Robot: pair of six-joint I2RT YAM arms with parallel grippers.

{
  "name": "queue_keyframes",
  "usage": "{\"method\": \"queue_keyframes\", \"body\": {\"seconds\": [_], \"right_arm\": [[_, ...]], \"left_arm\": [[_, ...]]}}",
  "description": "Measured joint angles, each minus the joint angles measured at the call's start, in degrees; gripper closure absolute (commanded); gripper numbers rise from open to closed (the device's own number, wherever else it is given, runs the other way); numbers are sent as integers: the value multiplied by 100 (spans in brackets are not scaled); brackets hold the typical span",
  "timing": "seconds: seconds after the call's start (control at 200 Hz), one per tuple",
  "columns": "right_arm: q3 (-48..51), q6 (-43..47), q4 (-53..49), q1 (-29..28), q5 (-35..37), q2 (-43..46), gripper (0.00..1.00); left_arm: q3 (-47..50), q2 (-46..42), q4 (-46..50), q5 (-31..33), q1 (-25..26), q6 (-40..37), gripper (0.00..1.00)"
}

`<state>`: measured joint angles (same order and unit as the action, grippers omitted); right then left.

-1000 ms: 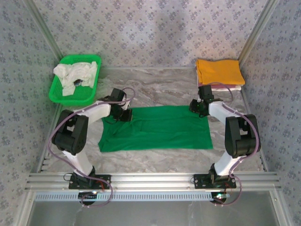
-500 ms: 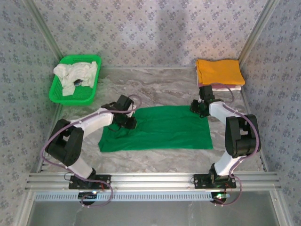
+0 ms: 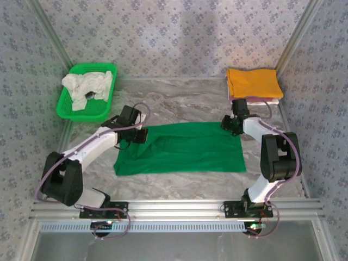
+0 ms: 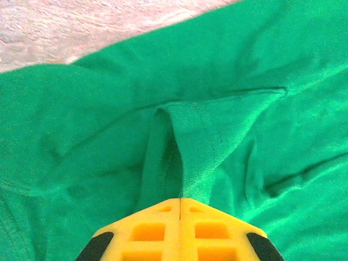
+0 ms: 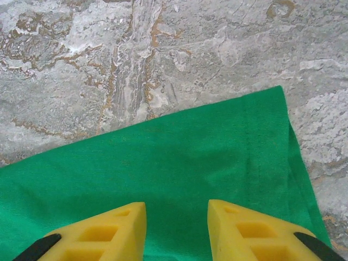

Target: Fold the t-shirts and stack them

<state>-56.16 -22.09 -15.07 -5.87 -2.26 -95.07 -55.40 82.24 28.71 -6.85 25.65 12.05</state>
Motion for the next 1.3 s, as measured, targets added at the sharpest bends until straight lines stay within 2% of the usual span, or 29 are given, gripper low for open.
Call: {"method": "queue_keyframes", "body": {"seconds": [0.11, 0.285, 0.41, 0.47, 0.535, 0.585, 0.63, 0.685, 0.775, 0.854, 0.934, 1.004, 1.139, 1.299], "right_arm": [[0, 2, -37, 2, -2, 0, 62], [0, 0, -66, 68, -9, 0, 62], [-2, -2, -63, 111, -57, -66, 62], [-2, -2, -72, 114, -61, -131, 61], [-4, -9, -111, 116, -72, -177, 61], [-7, -15, -151, 118, -81, -192, 61], [-31, -17, -197, 122, -98, -197, 61], [-72, -20, -234, 125, -105, -199, 61], [-177, -37, -284, 125, -122, -219, 60], [-286, -46, -321, 122, -146, -249, 60], [-393, -59, -352, 101, -160, -286, 60], [-485, -59, -369, 79, -160, -326, 60], [-660, -59, -448, 39, -157, -446, 59], [-826, -59, -551, 24, -157, -737, 59]], "left_arm": [[-240, 70, 57, -181, 129, -72, 100], [-330, -142, 114, -256, 1139, -142, 100], [-85, -179, 243, -184, 1587, -297, 99], [72, -173, 413, -118, 1735, -380, 90], [214, -173, 645, -48, 1840, -498, 63], [267, -197, 874, 24, 1899, -553, 48], [302, -299, 994, 87, 1899, -610, 46], [372, -570, 1038, 223, 1869, -654, 49], [431, -1213, 953, 109, 1460, -651, 49], [435, -1582, 522, -153, 474, -420, 59], [411, -1445, 125, -258, -535, -26, 58], [245, -918, 116, -275, -1084, 269, 54], [-39, 273, 142, -330, -1515, 730, 54], [-39, 741, 201, -417, -1541, 1012, 56]]}}
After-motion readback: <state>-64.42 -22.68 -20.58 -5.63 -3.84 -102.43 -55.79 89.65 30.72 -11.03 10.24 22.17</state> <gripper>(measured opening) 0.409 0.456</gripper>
